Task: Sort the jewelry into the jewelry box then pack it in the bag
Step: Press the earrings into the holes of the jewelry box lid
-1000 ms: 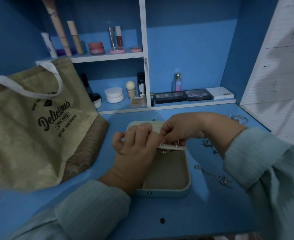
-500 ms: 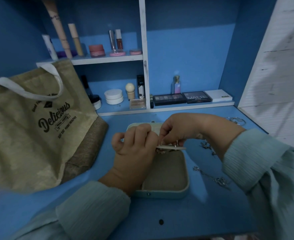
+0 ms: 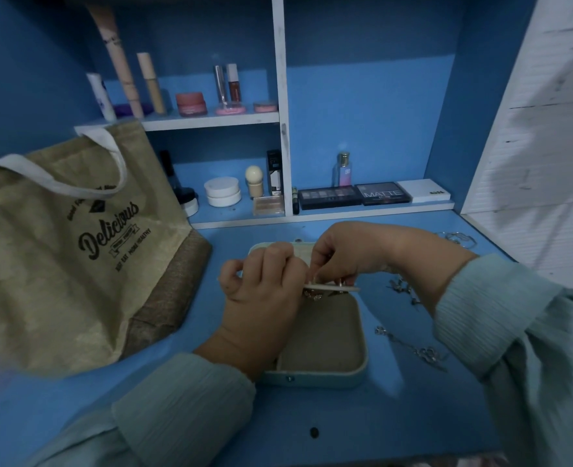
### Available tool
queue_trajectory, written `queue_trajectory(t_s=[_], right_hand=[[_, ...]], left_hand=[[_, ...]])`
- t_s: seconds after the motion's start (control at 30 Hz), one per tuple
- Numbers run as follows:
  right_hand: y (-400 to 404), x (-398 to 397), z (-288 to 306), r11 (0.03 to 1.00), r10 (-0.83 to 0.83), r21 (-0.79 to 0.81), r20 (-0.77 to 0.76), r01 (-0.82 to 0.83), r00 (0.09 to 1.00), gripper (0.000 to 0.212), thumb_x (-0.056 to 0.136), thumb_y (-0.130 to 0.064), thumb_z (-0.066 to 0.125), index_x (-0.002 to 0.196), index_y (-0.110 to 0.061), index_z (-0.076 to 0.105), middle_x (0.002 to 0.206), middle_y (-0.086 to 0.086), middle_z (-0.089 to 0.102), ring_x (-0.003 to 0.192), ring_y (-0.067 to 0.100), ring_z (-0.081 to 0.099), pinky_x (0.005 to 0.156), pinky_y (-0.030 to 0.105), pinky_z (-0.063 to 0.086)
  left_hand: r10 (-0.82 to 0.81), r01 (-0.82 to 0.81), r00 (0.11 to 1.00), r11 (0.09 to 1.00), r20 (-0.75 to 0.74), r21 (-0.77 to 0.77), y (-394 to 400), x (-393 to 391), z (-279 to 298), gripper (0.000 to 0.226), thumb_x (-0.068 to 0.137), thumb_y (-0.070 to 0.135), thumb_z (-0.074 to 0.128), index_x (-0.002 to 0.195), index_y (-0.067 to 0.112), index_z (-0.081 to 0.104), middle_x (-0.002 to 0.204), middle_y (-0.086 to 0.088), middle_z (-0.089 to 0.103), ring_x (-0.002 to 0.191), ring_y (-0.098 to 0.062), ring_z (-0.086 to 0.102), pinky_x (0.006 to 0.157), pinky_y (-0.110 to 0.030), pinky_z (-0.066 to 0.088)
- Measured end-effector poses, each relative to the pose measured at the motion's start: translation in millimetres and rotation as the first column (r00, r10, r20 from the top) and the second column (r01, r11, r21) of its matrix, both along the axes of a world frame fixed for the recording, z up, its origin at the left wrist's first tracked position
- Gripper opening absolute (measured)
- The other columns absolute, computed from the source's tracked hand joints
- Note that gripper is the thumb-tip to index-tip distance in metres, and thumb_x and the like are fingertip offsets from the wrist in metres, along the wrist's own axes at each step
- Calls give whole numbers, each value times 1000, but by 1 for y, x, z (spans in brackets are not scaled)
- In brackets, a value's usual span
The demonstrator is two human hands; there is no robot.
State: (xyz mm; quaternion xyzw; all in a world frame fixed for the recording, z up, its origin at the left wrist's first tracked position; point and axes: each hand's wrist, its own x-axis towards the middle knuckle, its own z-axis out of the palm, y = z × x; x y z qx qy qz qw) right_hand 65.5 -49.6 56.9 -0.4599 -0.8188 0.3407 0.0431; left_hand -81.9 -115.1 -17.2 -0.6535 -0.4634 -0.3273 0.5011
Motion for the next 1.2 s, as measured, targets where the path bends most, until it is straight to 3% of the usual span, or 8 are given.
queue_trajectory(t_s=[0.13,0.27,0.37,0.47,0.73,0.87,0.93,1.2], right_hand=[[3,5,1,998,-44,-42,-63,42,997,13,82,-11,67,78,-22,73,71,-3,68,61,9,58,60,16,53],[7,19,2,983,-168,-112,-264,143,950,13,85,-5,63,90,-11,73,71,0,68,58,5,59,53,11,47],[9,31,0,946,-290,-260,-423,192,859,15,89,-2,55,85,-6,70,72,8,66,61,10,57,52,13,48],[12,40,-5,886,-413,-410,-482,218,773,19,92,-9,53,79,-8,66,79,13,60,69,17,55,69,22,53],[9,48,-21,823,-540,-499,-540,271,645,26,97,-26,45,83,-12,62,73,3,60,67,14,57,64,25,51],[10,44,-25,864,-495,-392,-546,315,676,11,90,-23,59,90,-13,63,75,1,62,69,12,58,69,25,52],[11,40,-28,862,-504,-357,-536,359,677,7,85,-17,66,90,-12,63,77,3,64,70,13,59,70,24,53],[16,30,-38,821,-571,-350,-535,451,623,16,83,4,61,82,-12,61,71,3,59,61,13,55,54,16,50]], left_hand=[[2,-2,1000,999,5,-43,1,0,4,29,71,27,66,82,19,40,102,-3,39,86,-20,39,74,-34,24],[-19,24,999,990,35,-141,7,-1,12,19,77,38,50,82,19,51,102,-3,39,87,-21,39,74,-36,24],[-30,46,997,970,71,-241,16,-2,23,38,69,52,58,89,20,55,104,-4,38,90,-22,39,78,-37,23],[-15,46,995,944,96,-326,29,-1,32,59,54,58,69,97,22,48,104,-2,39,92,-21,37,80,-37,23],[61,-1,994,837,91,-547,61,-2,45,86,36,66,76,107,19,66,97,-6,60,90,-29,61,81,-36,21],[73,21,992,704,101,-710,68,-4,48,91,64,68,63,141,30,33,133,1,38,126,-22,33,95,-36,9],[100,21,989,626,107,-780,73,-4,49,92,68,69,59,144,35,21,139,5,29,130,-18,23,101,-37,8],[103,137,973,471,208,-871,87,-8,44,93,70,63,64,145,37,15,148,5,22,137,-18,17,107,-39,9]])
